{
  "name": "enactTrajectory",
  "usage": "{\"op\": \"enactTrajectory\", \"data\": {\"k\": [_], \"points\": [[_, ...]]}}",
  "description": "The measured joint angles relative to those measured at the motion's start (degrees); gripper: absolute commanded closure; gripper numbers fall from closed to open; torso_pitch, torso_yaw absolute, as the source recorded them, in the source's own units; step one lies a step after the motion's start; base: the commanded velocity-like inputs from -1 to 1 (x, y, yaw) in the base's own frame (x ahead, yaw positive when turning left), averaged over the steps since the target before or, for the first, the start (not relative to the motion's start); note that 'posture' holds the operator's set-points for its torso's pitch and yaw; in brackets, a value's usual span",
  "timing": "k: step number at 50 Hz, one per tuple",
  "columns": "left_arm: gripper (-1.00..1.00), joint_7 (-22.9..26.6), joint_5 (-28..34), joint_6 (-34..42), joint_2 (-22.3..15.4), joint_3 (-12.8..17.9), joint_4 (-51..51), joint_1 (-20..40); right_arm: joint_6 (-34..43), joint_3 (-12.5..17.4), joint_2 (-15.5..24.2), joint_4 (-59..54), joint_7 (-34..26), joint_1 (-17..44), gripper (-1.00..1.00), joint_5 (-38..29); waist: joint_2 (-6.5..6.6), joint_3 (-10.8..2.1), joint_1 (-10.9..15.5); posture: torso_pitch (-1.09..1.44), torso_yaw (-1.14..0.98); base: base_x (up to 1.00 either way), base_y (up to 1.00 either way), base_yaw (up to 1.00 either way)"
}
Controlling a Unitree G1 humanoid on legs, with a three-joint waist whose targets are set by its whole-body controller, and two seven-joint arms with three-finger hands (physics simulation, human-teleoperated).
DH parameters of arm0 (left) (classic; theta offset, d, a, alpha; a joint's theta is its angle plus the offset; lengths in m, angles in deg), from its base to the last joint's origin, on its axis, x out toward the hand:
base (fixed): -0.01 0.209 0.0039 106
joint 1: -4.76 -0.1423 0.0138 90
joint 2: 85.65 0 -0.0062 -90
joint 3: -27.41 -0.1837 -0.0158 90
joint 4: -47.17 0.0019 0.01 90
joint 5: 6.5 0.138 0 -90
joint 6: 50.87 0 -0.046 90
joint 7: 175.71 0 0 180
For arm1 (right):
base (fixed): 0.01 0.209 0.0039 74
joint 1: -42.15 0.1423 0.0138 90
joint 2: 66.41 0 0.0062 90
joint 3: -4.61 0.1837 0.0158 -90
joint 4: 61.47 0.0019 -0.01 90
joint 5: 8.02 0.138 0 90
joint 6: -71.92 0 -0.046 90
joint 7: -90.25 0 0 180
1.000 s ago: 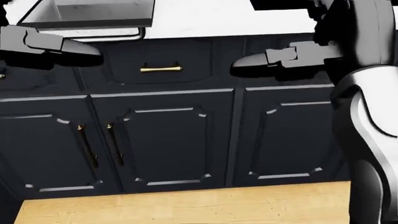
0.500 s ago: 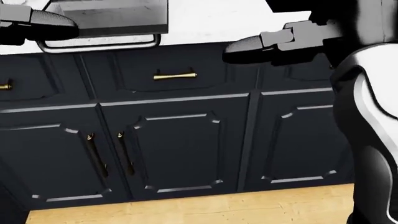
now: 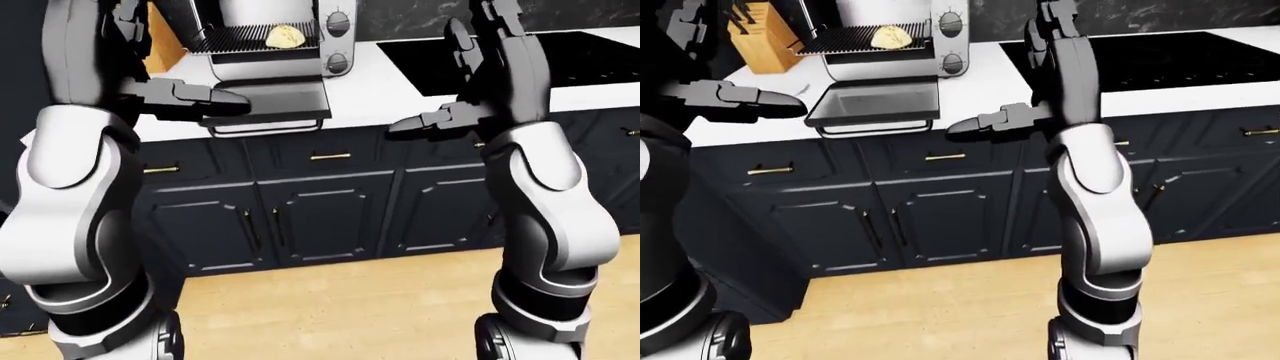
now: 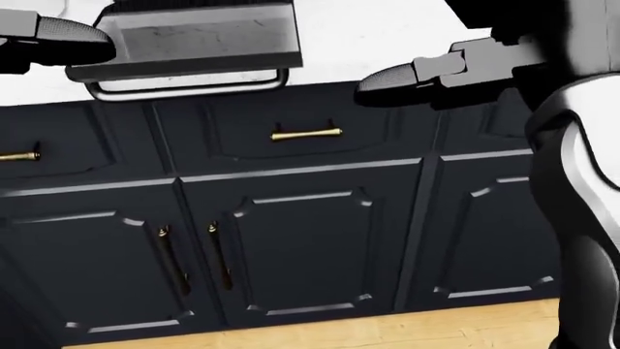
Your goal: Pick the scone from the rack and place it on the plate on the counter.
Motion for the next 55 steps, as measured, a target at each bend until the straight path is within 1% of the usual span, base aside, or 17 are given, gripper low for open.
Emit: {"op": "enactTrajectory", "data": {"k": [3,6,7,12,17,18,21,31,32,36,40,41,42,44,49,53,55], "points": [[-1.0,0.17,-0.18,0.48,-0.11,-0.51,-0.51,0.46,-0.07,0.69,0.27,0.61,-0.04,0.36,-1.0,-0.2,-2.29,0.26,-0.33,0.0,0.0,0.12,0.32,0.0],[-1.0,0.2,-0.07,0.03,-0.05,-0.59,-0.55,1.15,-0.99,1.17,0.23,0.89,0.17,0.92,-1.0,-0.45,-5.58,0.92,-0.1,0.0,0.0,0.16,0.47,0.0],[-1.0,0.14,0.05,-0.43,0.38,-0.81,-0.49,1.28,-1.1,1.47,0.53,1.07,0.29,0.95,-1.0,-0.43,-5.91,0.73,-0.56,0.0,0.0,0.16,0.43,0.0],[-1.0,0.85,-0.27,0.29,0.89,-2.48,0.79,1.17,-0.08,1.98,0.82,0.22,0.75,0.04,-1.0,-0.87,-4.68,-0.18,-1.3,0.0,0.0,0.16,0.33,0.0],[-1.0,0.66,0.02,-0.13,0.29,-1.21,-0.84,2.16,-0.58,1.4,0.6,1.95,0.18,0.42,-1.0,-0.9,0.92,0.16,-1.58,0.0,0.0,0.16,0.26,0.0],[-1.0,0.6,0.09,-0.24,0.08,-0.9,-0.83,1.98,-0.65,1.21,0.26,2.25,0.05,0.17,-1.0,-0.83,1.11,-0.03,-1.09,0.0,0.0,0.16,0.27,0.0],[-1.0,0.24,0.52,0.35,0.08,-0.12,-0.12,0.86,-0.04,0.0,-0.13,1.97,-0.53,-0.79,-1.0,-0.36,0.59,0.36,-0.26,0.0,0.0,0.19,0.27,0.0],[-1.0,0.26,0.22,0.45,0.0,-0.43,-1.17,2.11,-1.11,1.08,0.41,2.11,-0.08,0.6,-1.0,-0.6,-5.54,0.26,-0.06,0.0,0.0,0.21,0.27,0.0],[-1.0,0.18,0.13,0.49,0.44,-0.76,-1.45,1.82,-1.06,1.34,0.52,2.24,-0.03,0.25,-1.0,-0.62,-4.72,0.62,-0.51,0.0,0.0,0.21,0.27,0.0],[-1.0,0.31,-0.88,1.13,0.9,-1.75,-1.97,0.73,0.34,1.78,0.52,1.85,0.26,-1.09,-1.0,-0.97,-4.38,0.21,-0.96,0.0,0.0,0.21,0.12,0.0],[-1.0,-0.16,-0.93,0.95,0.47,-0.92,-2.35,1.17,0.35,1.69,0.82,3.27,-0.01,-0.11,-1.0,-1.04,-1.07,0.69,-1.16,0.0,0.0,0.21,0.1,0.0],[-1.0,-0.3,-0.81,0.66,0.44,-0.83,-2.34,1.2,0.25,1.71,0.86,3.8,-0.15,-0.14,-1.0,-0.94,0.17,0.4,-1.16,0.0,0.0,0.21,0.1,0.0],[-1.0,-0.42,-0.68,0.33,0.25,-0.65,-2.25,1.14,0.22,1.71,0.53,4.28,-0.23,-0.23,-1.0,-0.79,0.52,0.14,-0.76,0.0,0.0,0.21,0.11,0.0],[-1.0,-0.67,-0.43,0.65,0.23,-0.22,-1.92,0.58,0.91,0.94,0.39,4.83,-0.5,-1.01,-1.0,-0.36,0.23,0.76,-0.08,0.0,0.0,0.21,0.11,0.0],[-1.0,-0.65,-0.58,2.26,-0.44,-0.08,-2.5,1.34,1.92,1.09,0.84,4.16,-0.65,-0.12,-1.0,-0.14,-1.31,0.23,-0.07,0.0,0.0,0.21,0.1,0.0],[-1.0,-0.56,-0.8,1.66,-0.95,0.31,-3.3,1.76,1.16,1.35,0.83,4.62,-0.27,0.44,-1.0,-0.48,-3.62,0.18,0.38,0.0,0.0,0.21,0.11,0.0],[-1.0,-0.69,-0.76,1.49,-1.05,0.37,-3.04,2.03,1.17,1.23,0.89,4.63,-0.26,0.71,-1.0,-0.48,-5.66,0.02,0.63,0.0,0.0,0.21,0.12,0.0]]}}
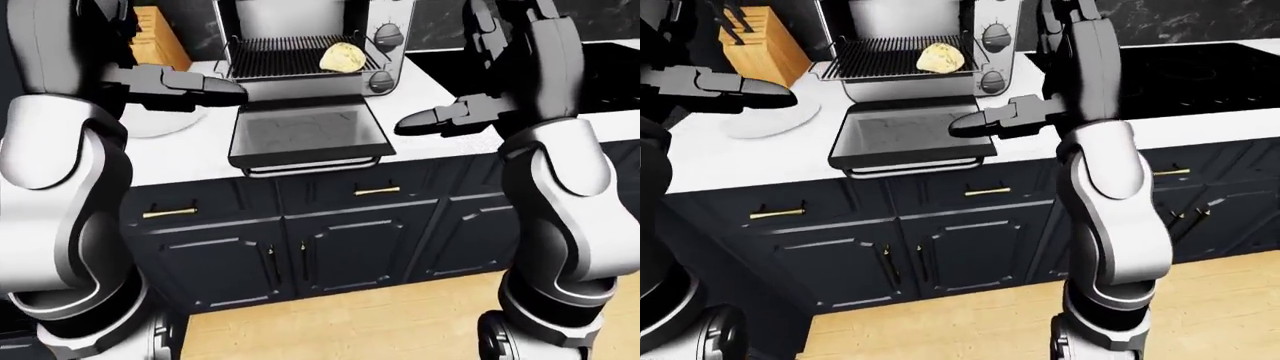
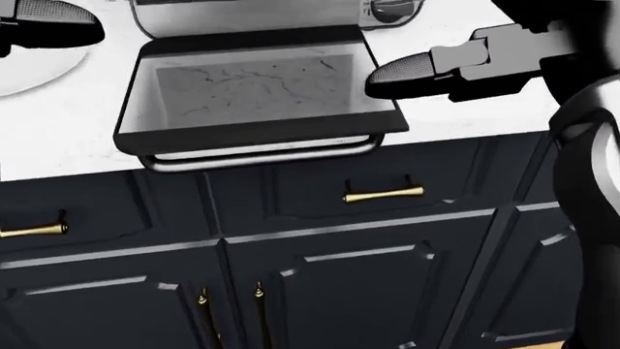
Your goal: Pick the scone from the rack and place it on the plate on the counter.
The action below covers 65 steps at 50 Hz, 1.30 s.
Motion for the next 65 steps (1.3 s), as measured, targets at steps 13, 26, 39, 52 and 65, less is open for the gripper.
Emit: {"op": "enactTrajectory", "data": {"k": [13,26,39,52,65], "points": [[-1.0,0.27,-0.69,0.35,-0.21,-0.9,0.3,0.99,1.31,0.91,0.9,-0.11,0.2,1.19,-1.0,-0.18,4.21,-0.22,-1.21,0.0,0.0,0.12,0.21,0.0],[-1.0,-0.16,-0.18,0.09,-0.45,-0.04,0.48,0.05,1.65,0.11,0.86,0.42,0.32,1.4,-1.0,-0.36,2.65,-0.41,-0.8,0.0,0.0,0.04,0.21,0.0],[-1.0,-0.11,-0.88,0.4,-0.55,0.0,0.85,-0.32,2.48,0.65,1.35,0.29,1.06,1.76,-1.0,-0.4,2.4,0.53,-0.65,0.0,0.0,0.0,0.07,0.0],[-1.0,0.0,-0.43,-1.46,-0.54,-0.57,0.83,0.42,0.71,0.31,1.12,0.27,0.21,2.65,-1.0,-1.62,5.83,-0.14,-1.37,0.0,0.0,0.0,0.24,0.0],[-1.0,-0.07,-0.43,-0.59,-0.73,0.27,-0.1,-0.69,0.47,0.73,0.61,0.63,0.77,2.61,-1.0,-0.69,1.05,1.17,-0.54,0.0,0.0,0.0,0.19,0.0]]}}
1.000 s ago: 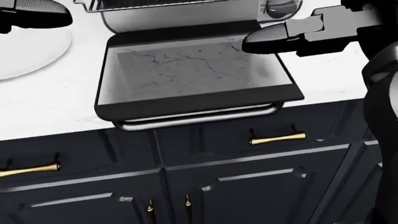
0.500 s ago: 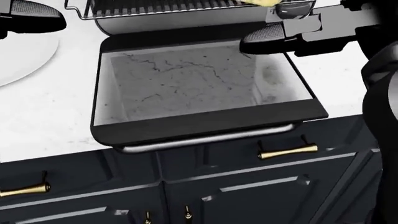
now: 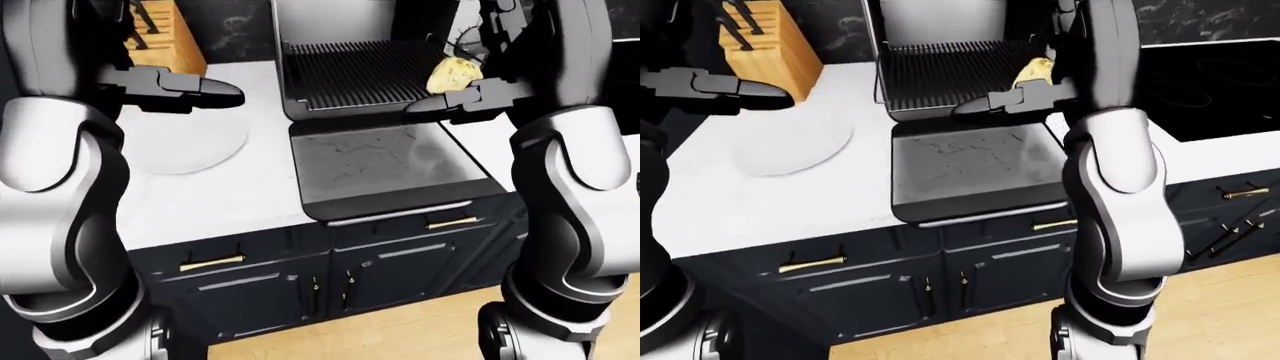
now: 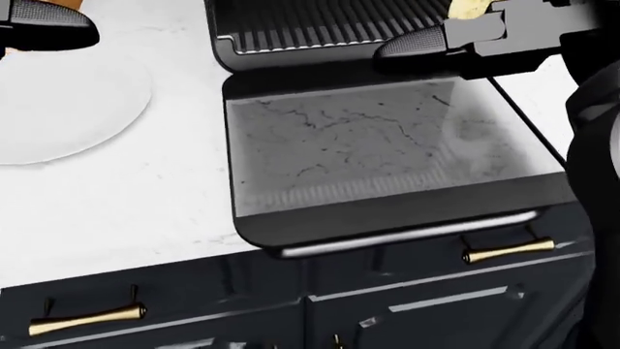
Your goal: Pick the scone from the rack and place it on the plate on the counter.
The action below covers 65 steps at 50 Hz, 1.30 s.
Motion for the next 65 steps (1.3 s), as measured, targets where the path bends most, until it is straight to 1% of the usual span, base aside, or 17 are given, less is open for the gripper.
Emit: {"op": "enactTrajectory", "data": {"k": [1,2,4,5,9,11,15,18,20,22,25,31,35,40,44,56,65], "points": [[-1.0,-0.08,0.06,0.07,-0.05,0.12,0.22,0.0,-0.12,-0.16,-0.01,0.09,0.09,0.08,-1.0,0.15,-0.91,-0.23,0.32,0.0,0.0,0.0,0.0,0.0],[-1.0,-0.2,0.16,0.11,0.12,0.21,0.26,-0.17,-0.2,-0.38,0.18,0.17,0.12,0.03,-1.0,0.26,-1.02,-0.12,0.59,0.0,0.0,0.0,0.0,0.0],[-1.0,-0.29,0.18,0.48,0.38,-0.08,0.43,-0.82,-0.1,-0.72,0.32,0.07,0.06,-0.57,-1.0,0.27,-0.29,0.27,0.42,0.0,0.0,0.0,0.17,0.0],[-1.0,-0.28,0.15,0.75,0.55,-0.32,0.81,-1.05,0.06,-0.95,0.34,-0.33,-0.03,-0.86,-1.0,0.17,0.14,0.0,-0.01,0.0,0.0,0.0,0.38,0.0],[-1.0,0.12,-0.26,1.42,0.71,-1.53,1.11,-0.36,0.92,-0.41,0.15,-0.9,-0.09,-1.62,-1.0,-0.15,-1.22,-2.28,-0.27,0.0,0.0,0.0,0.38,0.0],[-1.0,0.22,-0.26,0.86,0.52,-1.28,0.18,0.32,0.86,0.05,0.47,0.3,-0.11,-1.3,-1.0,-0.26,-0.13,-2.48,-0.26,0.0,0.0,0.0,0.38,0.0],[-1.0,0.19,0.1,-0.45,0.73,-1.35,-0.53,0.9,-0.27,0.34,0.54,0.63,-0.03,-0.99,-1.0,-0.62,3.14,-1.63,-0.95,0.0,0.0,0.0,0.38,0.0],[-1.0,0.44,0.07,-0.31,0.5,-1.42,-0.01,1.03,-0.79,-0.01,-0.14,-1.06,0.04,-0.46,-1.0,-0.78,6.41,-1.55,-1.09,0.0,0.0,0.0,0.12,0.0],[-1.0,0.46,0.25,-0.24,0.46,-0.77,0.3,0.22,-0.95,-0.83,-0.85,-0.99,0.13,-1.22,-1.0,-0.57,5.37,-0.24,-0.65,0.0,0.0,0.0,0.0,0.0],[-1.0,0.24,0.63,0.13,0.55,-0.32,0.92,-0.29,-0.04,-1.54,-0.66,-1.05,-0.15,-1.43,-1.0,-0.08,4.64,0.22,-0.41,0.0,0.0,0.0,0.0,0.0],[-1.0,0.06,0.87,0.55,0.68,-0.26,1.33,-0.24,1.72,-0.97,0.25,-0.33,-0.34,-0.41,-1.0,0.54,2.49,0.64,-0.46,0.0,0.0,0.0,0.0,0.0],[-1.0,0.06,0.46,0.63,0.53,-0.17,0.2,0.33,2.93,0.35,2.18,1.05,0.06,1.69,-1.0,0.47,-1.31,0.04,0.42,0.0,0.0,0.0,0.0,0.0],[-1.0,0.27,0.19,0.34,0.83,-0.9,0.81,0.21,4.61,1.16,4.38,-1.63,-0.27,2.86,-1.0,0.43,0.19,-0.02,0.32,0.0,0.0,0.0,0.0,0.0],[-1.0,0.28,-0.1,0.07,0.99,-1.17,0.9,0.73,9.33,2.16,10.4,-5.42,-2.78,6.51,-1.0,-1.2,1.04,-0.33,0.12,0.0,0.0,0.0,0.0,0.0],[-1.0,0.18,-0.04,-0.14,1.13,-1.13,1.1,0.67,9.69,2.82,13.15,-10.02,-5.49,9.93,-1.0,-3.13,1.32,-0.41,-0.14,0.0,0.0,0.0,0.0,0.0],[-1.0,0.46,0.31,-1.01,1.14,-1.59,3.24,1.58,5.22,1.61,21.07,-25.52,-16.35,17.51,-1.0,-10.23,1.31,-0.35,-0.39,0.0,0.0,0.0,0.0,0.0],[-1.0,0.95,0.19,-0.58,1.09,-1.5,2.64,1.78,-1.08,0.43,22.28,-37.91,-25.75,22.28,-1.0,-17.12,1.48,-0.3,-0.61,0.0,0.0,0.0,0.0,0.0]]}}
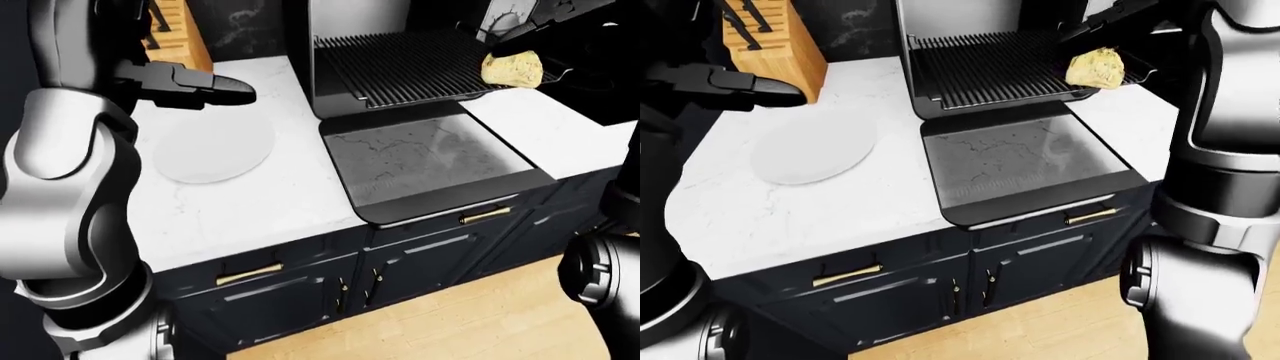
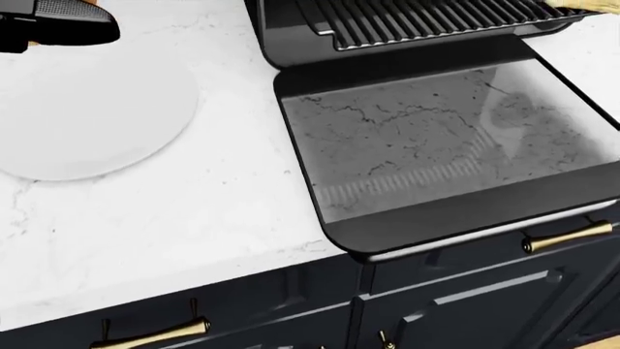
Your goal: Pick the scone from the rack and place it on the plate on the counter.
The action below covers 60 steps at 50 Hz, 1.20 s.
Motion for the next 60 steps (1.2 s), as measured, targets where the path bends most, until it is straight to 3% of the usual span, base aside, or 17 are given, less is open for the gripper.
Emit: {"op": "enactTrajectory", "data": {"k": [14,37,49,60], "points": [[-1.0,-0.15,-0.3,1.07,-0.36,0.33,-1.22,-0.24,-12.53,-0.39,1.0,-20.17,-7.06,3.78,-1.0,-8.32,0.24,0.12,-0.25,0.0,0.0,0.0,0.0,0.0],[-1.0,-0.08,-0.88,0.01,-0.43,0.64,-0.86,-0.84,-18.82,-2.52,2.04,-36.22,-17.92,12.87,-1.0,-17.27,0.47,0.14,-0.31,0.0,0.0,0.0,0.0,0.0],[-1.0,-0.17,-0.88,-0.24,-0.38,0.29,-0.66,-1.22,-22.86,-2.82,0.63,-42.16,-19.85,13.91,-1.0,-20.83,0.73,0.1,-0.24,0.0,0.0,0.0,0.0,0.0],[-1.0,0.13,-0.45,-0.23,-0.29,0.44,-0.91,-1.6,-26.65,-3.31,-0.66,-47.78,-18.05,14.53,-1.0,-21.97,0.8,-0.09,-0.26,0.0,0.0,0.0,0.0,0.0]]}}
